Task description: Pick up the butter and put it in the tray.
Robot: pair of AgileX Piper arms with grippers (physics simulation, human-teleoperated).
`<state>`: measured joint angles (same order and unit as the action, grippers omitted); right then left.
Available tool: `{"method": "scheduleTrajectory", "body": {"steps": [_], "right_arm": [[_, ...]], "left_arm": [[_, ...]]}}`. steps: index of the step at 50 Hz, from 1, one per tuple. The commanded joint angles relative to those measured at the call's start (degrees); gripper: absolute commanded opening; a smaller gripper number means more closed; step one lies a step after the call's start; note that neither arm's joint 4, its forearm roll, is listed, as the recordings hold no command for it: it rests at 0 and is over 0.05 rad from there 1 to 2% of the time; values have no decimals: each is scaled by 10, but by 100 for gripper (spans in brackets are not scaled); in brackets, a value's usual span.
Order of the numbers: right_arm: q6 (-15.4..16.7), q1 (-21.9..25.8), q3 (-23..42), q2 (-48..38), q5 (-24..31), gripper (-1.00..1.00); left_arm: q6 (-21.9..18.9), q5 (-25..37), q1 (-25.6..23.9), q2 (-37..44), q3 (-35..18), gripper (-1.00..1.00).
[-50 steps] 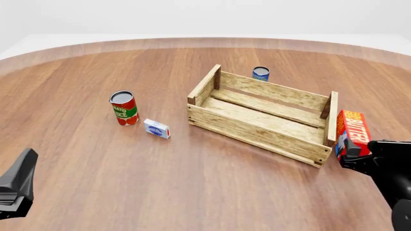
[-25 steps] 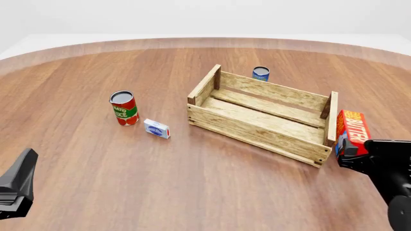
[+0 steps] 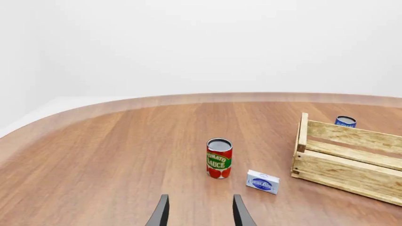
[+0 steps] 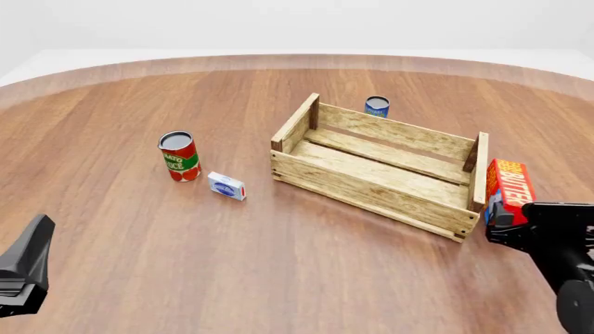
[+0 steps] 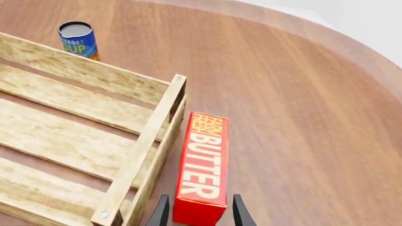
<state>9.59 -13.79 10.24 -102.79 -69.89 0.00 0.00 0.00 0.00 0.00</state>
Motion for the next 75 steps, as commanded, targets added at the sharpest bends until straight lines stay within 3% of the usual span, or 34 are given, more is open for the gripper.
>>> {"method": "scheduleTrajectory", "body": {"steps": [1, 64, 65, 75], "right_arm": [[3, 1, 5, -12, 0, 100], [5, -5, 43, -65, 0, 100], [5, -6, 43, -64, 0, -100], [0, -1, 39, -55, 0, -100]], "left_arm": [[0, 0, 0, 0, 0, 100], [0, 0, 0, 0, 0, 100], [0, 0, 0, 0, 0, 100], [0, 0, 0, 0, 0, 100]]}}
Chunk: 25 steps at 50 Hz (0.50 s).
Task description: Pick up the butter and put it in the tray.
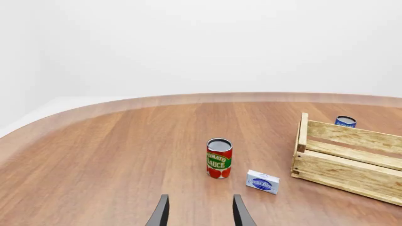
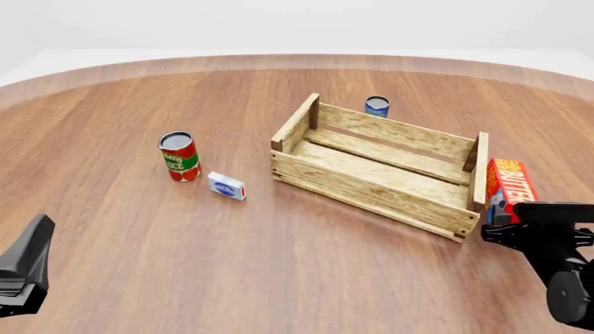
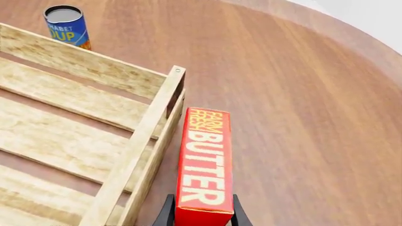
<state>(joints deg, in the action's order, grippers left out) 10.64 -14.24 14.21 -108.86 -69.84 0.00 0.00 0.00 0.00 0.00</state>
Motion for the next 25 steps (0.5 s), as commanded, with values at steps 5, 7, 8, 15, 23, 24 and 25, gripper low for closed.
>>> {"method": "scheduleTrajectory", "body": {"steps": [5, 7, 8, 15, 23, 24, 25], "right_arm": [[-12, 3, -4, 12, -1, -100], [-11, 2, -5, 15, -1, -100], [-12, 1, -6, 17, -1, -100], [-14, -8, -21, 55, 0, -100], [-20, -15, -36, 90, 0, -100], [-22, -16, -40, 97, 0, -100], [-22, -16, -40, 97, 0, -100]], "left_arm": [[0, 0, 0, 0, 0, 100], [0, 0, 0, 0, 0, 100], [0, 0, 0, 0, 0, 100], [0, 0, 0, 0, 0, 100], [0, 0, 0, 0, 0, 100], [0, 0, 0, 0, 0, 100], [0, 0, 0, 0, 0, 100]]}}
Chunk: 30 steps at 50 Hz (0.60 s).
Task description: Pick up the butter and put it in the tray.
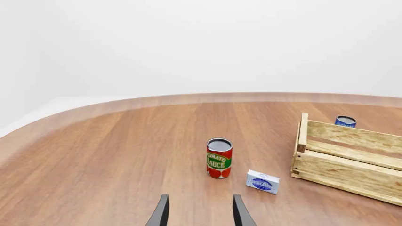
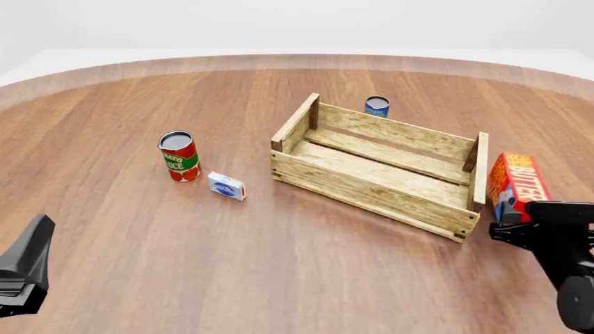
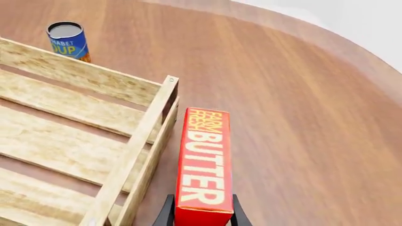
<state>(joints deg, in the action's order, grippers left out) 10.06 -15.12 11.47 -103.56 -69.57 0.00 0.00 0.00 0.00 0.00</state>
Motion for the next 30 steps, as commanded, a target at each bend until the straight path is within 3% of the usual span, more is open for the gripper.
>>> {"method": "scheduleTrajectory", "body": {"steps": [1, 9, 30], "right_arm": [[-16, -7, -15, 48, -3, -100], [-21, -7, -28, 78, 0, -100], [-28, 3, -26, 217, 112, -100]], "left_arm": [[0, 0, 0, 0, 0, 100], [0, 0, 0, 0, 0, 100], [0, 0, 0, 0, 0, 100]]}}
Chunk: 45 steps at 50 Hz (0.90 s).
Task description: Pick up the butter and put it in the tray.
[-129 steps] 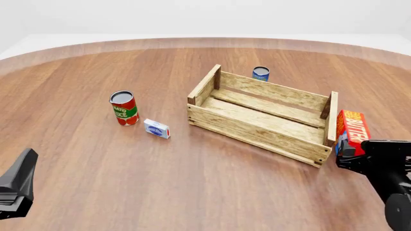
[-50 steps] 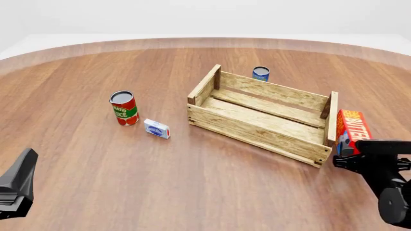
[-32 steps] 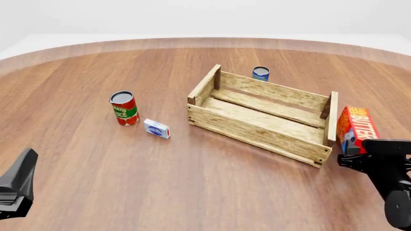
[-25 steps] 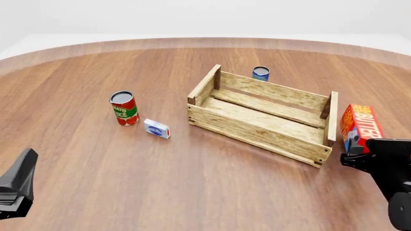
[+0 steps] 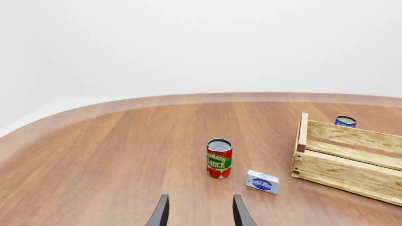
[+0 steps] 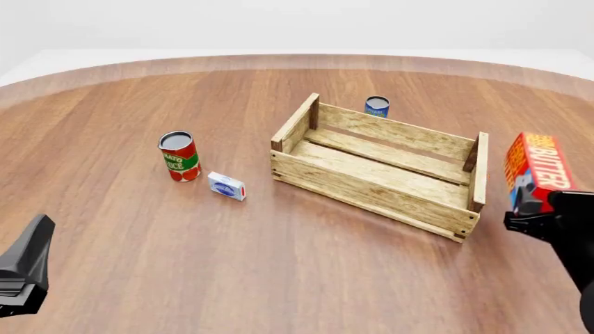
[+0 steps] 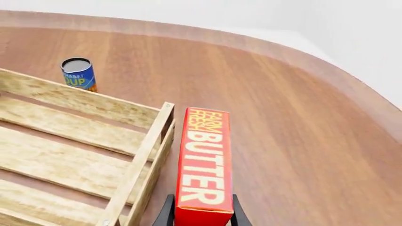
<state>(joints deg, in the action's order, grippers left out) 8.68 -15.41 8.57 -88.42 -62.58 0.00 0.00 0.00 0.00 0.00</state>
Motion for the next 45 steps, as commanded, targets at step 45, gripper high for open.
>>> {"method": "scheduleTrajectory", "body": {"steps": [45], "right_arm": [[-11, 21, 49, 324, 306, -100]], "left_arm": [[0, 0, 0, 0, 0, 100]]}}
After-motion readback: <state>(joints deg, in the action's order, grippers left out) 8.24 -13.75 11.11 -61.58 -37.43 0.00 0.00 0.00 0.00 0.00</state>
